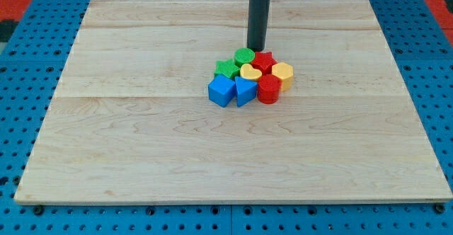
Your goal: Point your arm to the red star
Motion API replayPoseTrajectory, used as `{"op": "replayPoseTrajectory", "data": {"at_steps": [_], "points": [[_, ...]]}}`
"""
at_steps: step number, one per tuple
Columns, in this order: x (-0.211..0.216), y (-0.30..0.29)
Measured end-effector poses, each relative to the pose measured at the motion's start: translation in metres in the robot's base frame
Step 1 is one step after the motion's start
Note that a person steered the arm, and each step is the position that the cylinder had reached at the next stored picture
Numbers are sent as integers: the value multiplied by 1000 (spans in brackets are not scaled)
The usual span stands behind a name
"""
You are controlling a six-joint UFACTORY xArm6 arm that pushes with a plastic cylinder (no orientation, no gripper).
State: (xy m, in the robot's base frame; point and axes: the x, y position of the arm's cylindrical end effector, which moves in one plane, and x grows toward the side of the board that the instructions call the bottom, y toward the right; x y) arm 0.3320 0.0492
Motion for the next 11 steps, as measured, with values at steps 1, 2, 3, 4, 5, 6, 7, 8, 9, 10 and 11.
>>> {"op": "replayPoseTrajectory", "data": {"at_steps": [1,2,3,4,5,6,7,8,9,10,11], "points": [[0,0],[0,-2],[4,-2],[4,-2],[4,-2],[-2,-2],[-1,25],[0,51],[9,52],[11,24],[23,5]]}}
